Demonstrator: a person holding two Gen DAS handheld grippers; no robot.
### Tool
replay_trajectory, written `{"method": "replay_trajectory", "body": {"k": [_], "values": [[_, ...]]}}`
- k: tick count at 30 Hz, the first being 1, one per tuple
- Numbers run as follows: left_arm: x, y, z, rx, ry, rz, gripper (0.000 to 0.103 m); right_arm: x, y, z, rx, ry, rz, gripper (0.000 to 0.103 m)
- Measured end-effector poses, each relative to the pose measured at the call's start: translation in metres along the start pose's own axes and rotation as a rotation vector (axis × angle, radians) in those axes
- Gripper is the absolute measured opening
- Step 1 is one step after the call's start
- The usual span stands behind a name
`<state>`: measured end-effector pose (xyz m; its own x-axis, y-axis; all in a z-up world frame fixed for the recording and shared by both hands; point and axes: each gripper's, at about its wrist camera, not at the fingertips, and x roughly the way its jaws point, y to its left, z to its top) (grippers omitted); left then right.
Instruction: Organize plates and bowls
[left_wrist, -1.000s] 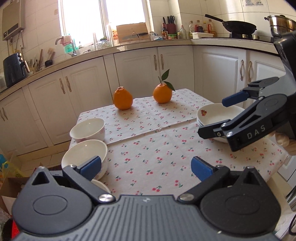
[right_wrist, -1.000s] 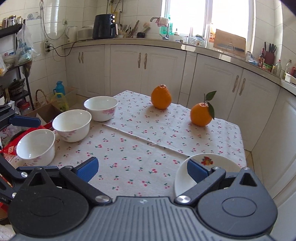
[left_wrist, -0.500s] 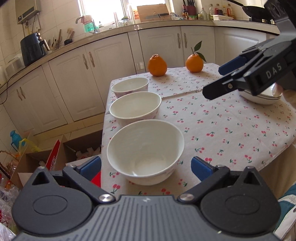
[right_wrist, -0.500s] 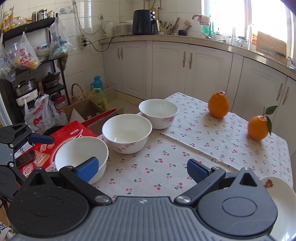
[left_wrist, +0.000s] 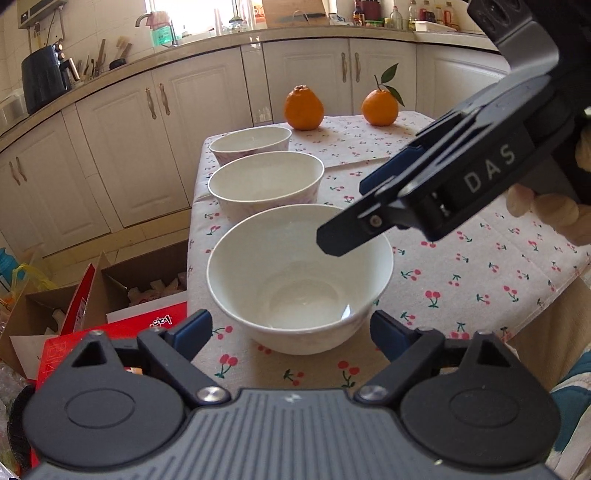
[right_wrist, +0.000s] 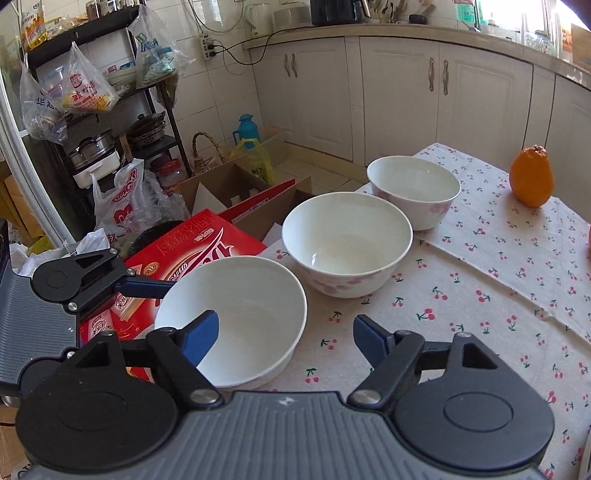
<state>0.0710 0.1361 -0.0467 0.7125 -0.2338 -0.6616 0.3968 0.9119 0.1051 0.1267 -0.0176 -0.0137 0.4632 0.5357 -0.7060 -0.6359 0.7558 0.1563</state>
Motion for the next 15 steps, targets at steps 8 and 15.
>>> {"method": "replay_trajectory", "body": {"k": [8, 15], "values": [[0.000, 0.005, 0.000, -0.016, -0.013, -0.043, 0.089, 0.015, -0.002, 0.002, 0.030, 0.040, 0.045, 0.063], [0.001, 0.004, 0.002, 0.000, -0.018, -0.055, 0.086, 0.019, 0.002, 0.004, 0.034, 0.051, 0.076, 0.061]]}}
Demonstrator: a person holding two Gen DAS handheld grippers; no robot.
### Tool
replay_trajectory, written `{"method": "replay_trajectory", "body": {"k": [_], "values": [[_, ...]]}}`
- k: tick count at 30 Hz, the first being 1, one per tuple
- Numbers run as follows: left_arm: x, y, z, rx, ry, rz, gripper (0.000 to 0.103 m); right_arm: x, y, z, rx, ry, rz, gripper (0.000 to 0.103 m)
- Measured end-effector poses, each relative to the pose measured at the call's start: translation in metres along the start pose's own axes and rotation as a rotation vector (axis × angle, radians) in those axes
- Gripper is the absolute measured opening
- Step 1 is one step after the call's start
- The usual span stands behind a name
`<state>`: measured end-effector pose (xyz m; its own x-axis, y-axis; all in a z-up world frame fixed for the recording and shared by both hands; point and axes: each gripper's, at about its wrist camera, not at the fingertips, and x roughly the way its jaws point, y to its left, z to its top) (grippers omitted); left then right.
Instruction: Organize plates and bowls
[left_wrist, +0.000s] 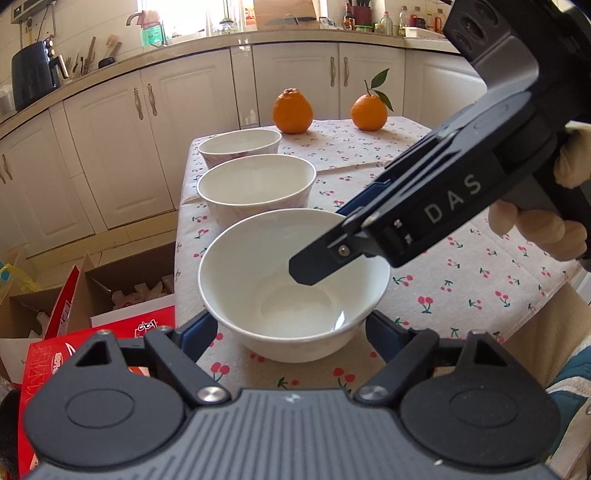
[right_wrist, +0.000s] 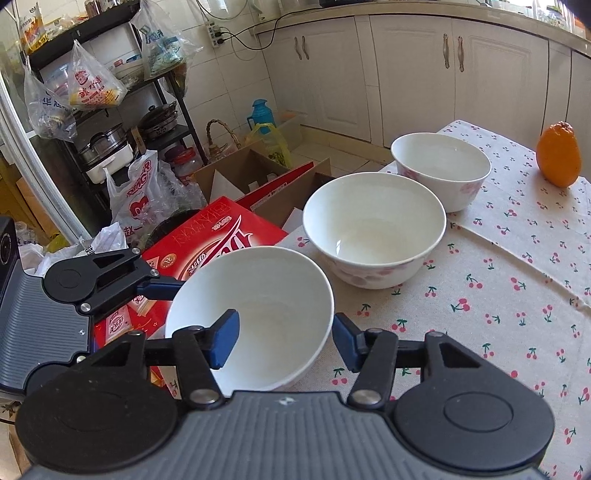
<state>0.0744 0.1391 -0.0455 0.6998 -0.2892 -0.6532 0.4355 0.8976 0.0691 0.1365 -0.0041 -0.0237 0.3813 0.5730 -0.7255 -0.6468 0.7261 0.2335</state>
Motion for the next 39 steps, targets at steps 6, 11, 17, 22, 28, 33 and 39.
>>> {"method": "replay_trajectory", "body": {"k": [6, 11, 17, 22, 28, 33, 39], "values": [[0.001, -0.004, 0.004, 0.013, 0.015, 0.012, 0.085, -0.002, -0.001, 0.000, 0.014, -0.005, 0.012, 0.061], [-0.002, -0.011, 0.009, 0.035, 0.010, 0.014, 0.085, -0.008, -0.001, -0.001, 0.014, -0.016, 0.002, 0.061], [-0.002, -0.024, 0.020, 0.068, -0.009, -0.027, 0.085, -0.027, -0.011, -0.009, 0.052, -0.037, -0.033, 0.061], [0.007, -0.041, 0.032, 0.091, -0.017, -0.075, 0.085, -0.048, -0.022, -0.019, 0.082, -0.058, -0.082, 0.061], [0.021, -0.064, 0.044, 0.132, -0.027, -0.123, 0.085, -0.072, -0.042, -0.033, 0.125, -0.088, -0.136, 0.061], [0.032, -0.079, 0.052, 0.156, -0.022, -0.157, 0.085, -0.082, -0.057, -0.043, 0.163, -0.095, -0.170, 0.061], [0.041, -0.092, 0.056, 0.172, -0.006, -0.182, 0.085, -0.087, -0.071, -0.053, 0.199, -0.087, -0.195, 0.062]]}}
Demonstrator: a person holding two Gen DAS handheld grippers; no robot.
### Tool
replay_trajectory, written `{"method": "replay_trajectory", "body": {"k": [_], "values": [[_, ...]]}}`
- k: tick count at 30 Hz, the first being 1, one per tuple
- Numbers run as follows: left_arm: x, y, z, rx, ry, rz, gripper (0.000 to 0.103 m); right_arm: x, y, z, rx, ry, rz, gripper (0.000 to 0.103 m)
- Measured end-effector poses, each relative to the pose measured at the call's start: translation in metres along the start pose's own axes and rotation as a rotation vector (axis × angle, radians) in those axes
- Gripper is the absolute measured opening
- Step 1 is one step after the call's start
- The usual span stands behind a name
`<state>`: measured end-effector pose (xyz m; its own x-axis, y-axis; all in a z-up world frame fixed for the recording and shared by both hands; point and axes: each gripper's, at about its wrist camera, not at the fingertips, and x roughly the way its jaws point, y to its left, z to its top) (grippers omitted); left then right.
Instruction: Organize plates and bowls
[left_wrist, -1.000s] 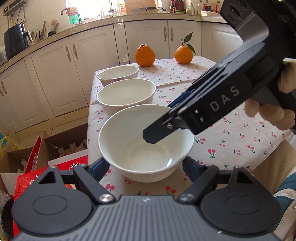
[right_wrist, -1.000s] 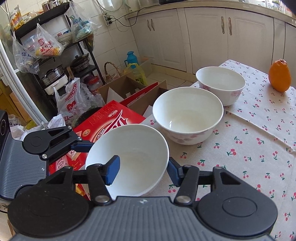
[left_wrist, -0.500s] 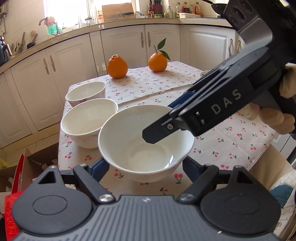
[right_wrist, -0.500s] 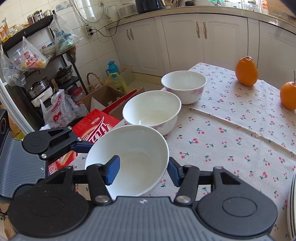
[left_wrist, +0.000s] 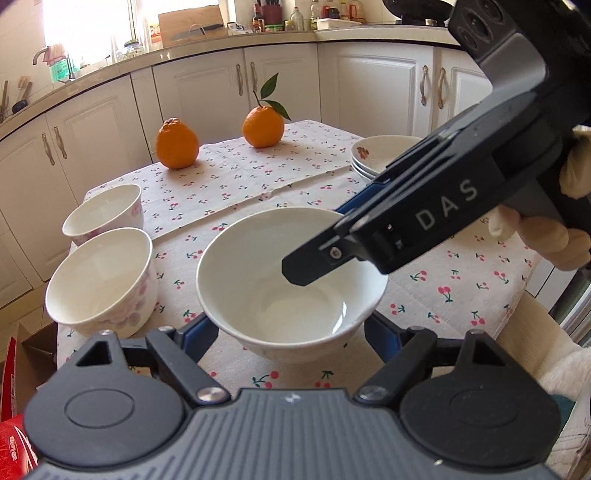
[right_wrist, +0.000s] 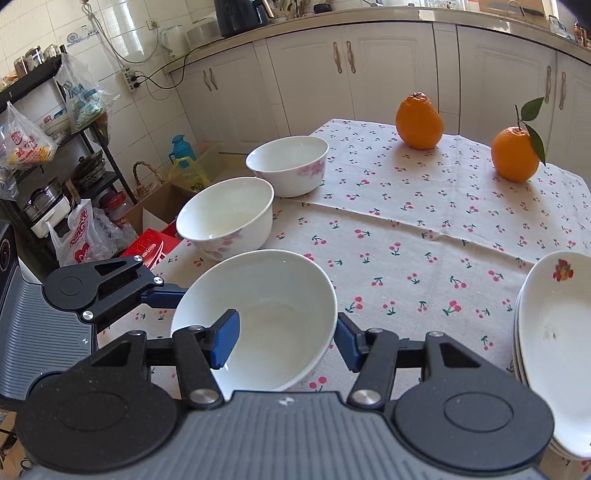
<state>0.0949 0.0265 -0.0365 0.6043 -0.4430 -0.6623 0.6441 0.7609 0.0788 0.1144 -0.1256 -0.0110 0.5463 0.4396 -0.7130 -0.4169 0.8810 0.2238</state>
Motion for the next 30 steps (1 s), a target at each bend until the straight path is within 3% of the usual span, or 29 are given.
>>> {"method": "replay_trajectory", "body": {"k": [27, 29, 30], "values": [[0.019, -0.006, 0.003, -0.021, 0.027, -0.034, 0.086, 0.000, -0.016, -0.007, 0.042, 0.015, -0.018, 0.063], [0.017, -0.007, 0.003, -0.014, 0.014, -0.034, 0.091, 0.000, -0.016, -0.007, 0.041, 0.012, -0.016, 0.065], [0.015, -0.008, 0.003, -0.002, -0.003, -0.028, 0.098, 0.000, -0.016, -0.007, 0.043, 0.010, -0.016, 0.075]]}}
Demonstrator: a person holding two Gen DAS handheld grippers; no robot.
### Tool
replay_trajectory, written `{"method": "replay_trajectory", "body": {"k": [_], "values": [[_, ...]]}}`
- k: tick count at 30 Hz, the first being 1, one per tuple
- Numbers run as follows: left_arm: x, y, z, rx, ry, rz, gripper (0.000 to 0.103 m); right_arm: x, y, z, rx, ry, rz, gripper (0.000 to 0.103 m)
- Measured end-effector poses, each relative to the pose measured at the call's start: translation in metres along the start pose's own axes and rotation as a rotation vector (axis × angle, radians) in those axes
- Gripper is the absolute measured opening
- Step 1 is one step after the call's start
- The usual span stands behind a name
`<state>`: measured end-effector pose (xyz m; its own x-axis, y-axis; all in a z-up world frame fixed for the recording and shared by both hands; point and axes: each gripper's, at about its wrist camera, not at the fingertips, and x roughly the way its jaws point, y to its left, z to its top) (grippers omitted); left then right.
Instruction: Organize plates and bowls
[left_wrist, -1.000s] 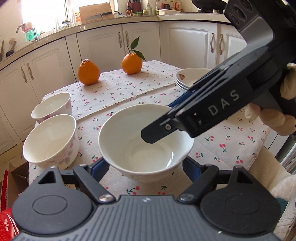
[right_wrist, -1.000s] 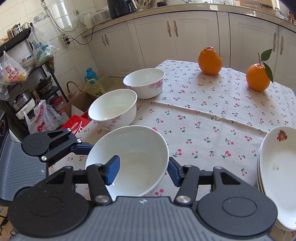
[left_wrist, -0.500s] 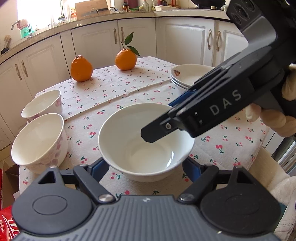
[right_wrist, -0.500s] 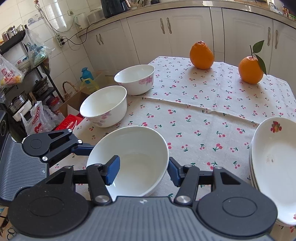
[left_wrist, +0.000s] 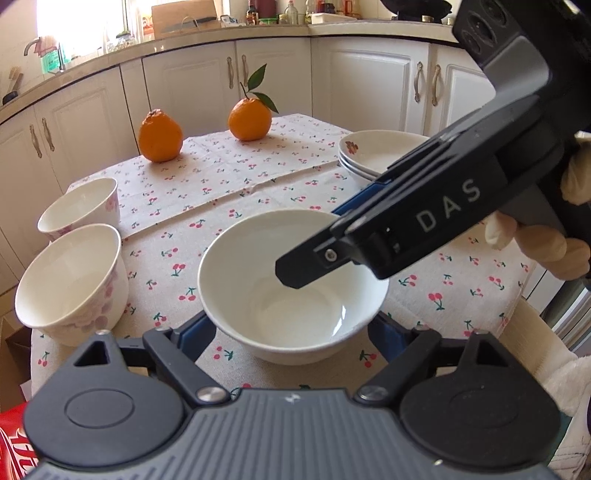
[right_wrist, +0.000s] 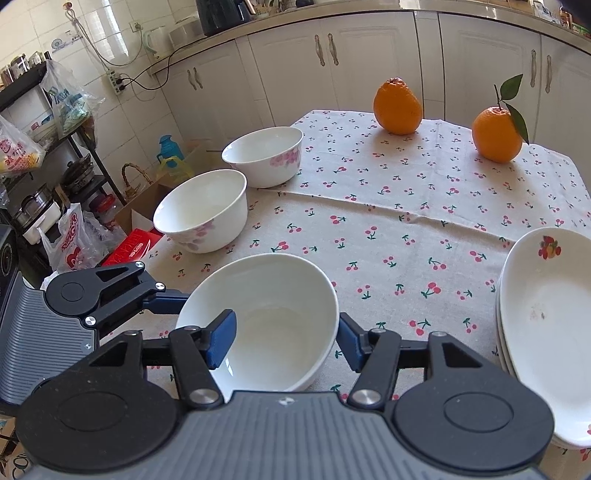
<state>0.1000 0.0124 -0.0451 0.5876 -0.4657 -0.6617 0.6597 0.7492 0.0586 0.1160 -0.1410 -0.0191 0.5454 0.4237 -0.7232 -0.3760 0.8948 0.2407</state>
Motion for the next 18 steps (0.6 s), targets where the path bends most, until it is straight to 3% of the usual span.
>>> {"method": "replay_trajectory", "body": {"k": [1, 3, 6, 14, 18], "values": [[-0.002, -0.001, 0.000, 0.014, -0.016, 0.012, 0.101, -0.001, 0.000, 0.000, 0.002, -0.010, -0.002, 0.090], [-0.004, -0.006, -0.001, 0.055, -0.037, 0.038, 0.101, -0.005, 0.001, 0.000, 0.006, -0.041, -0.012, 0.103], [-0.004, -0.007, -0.004, 0.074, -0.025, 0.051, 0.101, -0.010, 0.001, 0.003, 0.002, -0.065, 0.001, 0.103], [-0.032, 0.007, -0.019, 0.040, -0.029, 0.033, 0.101, -0.013, 0.014, 0.007, -0.089, -0.065, -0.069, 0.103], [-0.047, 0.023, -0.024, 0.007, -0.040, 0.080, 0.101, -0.014, 0.026, 0.017, -0.163, -0.075, -0.077, 0.103]]}}
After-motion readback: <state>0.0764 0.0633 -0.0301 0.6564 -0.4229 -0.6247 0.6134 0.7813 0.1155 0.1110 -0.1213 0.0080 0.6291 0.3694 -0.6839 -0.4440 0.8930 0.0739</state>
